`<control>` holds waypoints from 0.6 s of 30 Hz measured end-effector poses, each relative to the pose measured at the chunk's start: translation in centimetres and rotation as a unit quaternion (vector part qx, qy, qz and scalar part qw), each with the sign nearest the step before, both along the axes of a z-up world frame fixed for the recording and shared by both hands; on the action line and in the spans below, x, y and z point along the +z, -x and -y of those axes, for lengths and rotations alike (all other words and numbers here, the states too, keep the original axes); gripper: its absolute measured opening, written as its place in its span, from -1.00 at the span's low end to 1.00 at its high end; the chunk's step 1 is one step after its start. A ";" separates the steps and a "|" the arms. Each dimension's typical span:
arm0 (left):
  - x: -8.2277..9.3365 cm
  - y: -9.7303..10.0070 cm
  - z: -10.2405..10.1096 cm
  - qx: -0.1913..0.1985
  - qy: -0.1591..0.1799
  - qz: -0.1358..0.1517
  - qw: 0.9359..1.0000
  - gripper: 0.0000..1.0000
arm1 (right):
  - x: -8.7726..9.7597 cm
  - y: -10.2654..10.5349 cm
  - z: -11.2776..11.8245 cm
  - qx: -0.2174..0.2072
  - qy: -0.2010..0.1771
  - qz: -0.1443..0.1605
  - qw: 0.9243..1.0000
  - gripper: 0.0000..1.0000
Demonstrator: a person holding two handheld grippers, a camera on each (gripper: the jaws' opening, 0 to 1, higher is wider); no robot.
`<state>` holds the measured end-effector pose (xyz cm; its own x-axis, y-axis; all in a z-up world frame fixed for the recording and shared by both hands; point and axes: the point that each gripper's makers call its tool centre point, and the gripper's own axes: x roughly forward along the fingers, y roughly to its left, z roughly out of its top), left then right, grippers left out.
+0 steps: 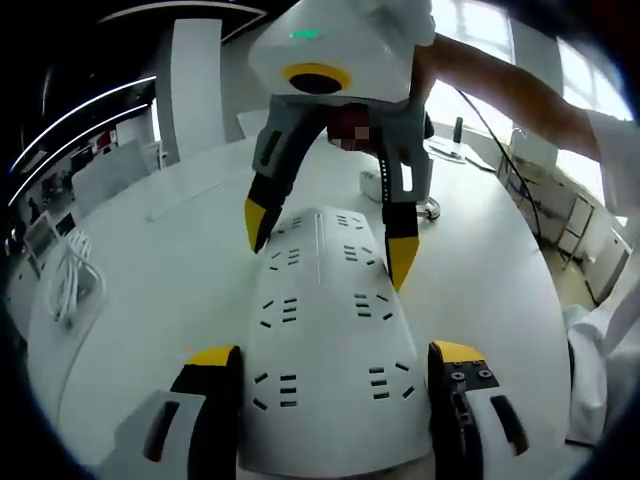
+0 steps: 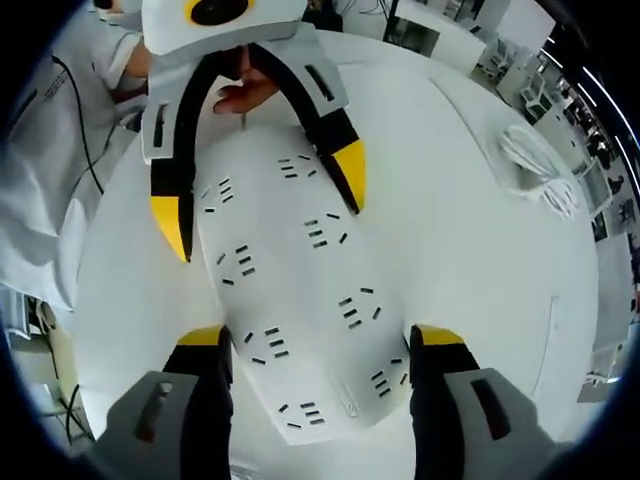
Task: Straighten the power strip on the desk, plug the charger into it
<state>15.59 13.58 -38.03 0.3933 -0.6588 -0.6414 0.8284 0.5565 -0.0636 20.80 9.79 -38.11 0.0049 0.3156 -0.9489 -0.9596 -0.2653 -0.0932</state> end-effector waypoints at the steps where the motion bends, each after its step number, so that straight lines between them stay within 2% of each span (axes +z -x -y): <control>1: 0.0 0.0 0.0 0.000 0.000 0.000 1.000 0.54 | 0.0 0.0 0.0 0.001 0.001 0.000 1.000 0.41; 5: 0.0 -0.1 0.0 -0.001 -0.001 0.000 1.000 0.54 | 0.0 0.1 -0.1 0.007 0.009 0.002 1.000 0.40; 18: -0.1 -0.2 0.0 -0.001 -0.005 -0.001 1.000 0.54 | -0.3 0.5 -0.5 0.048 0.072 0.013 0.996 0.34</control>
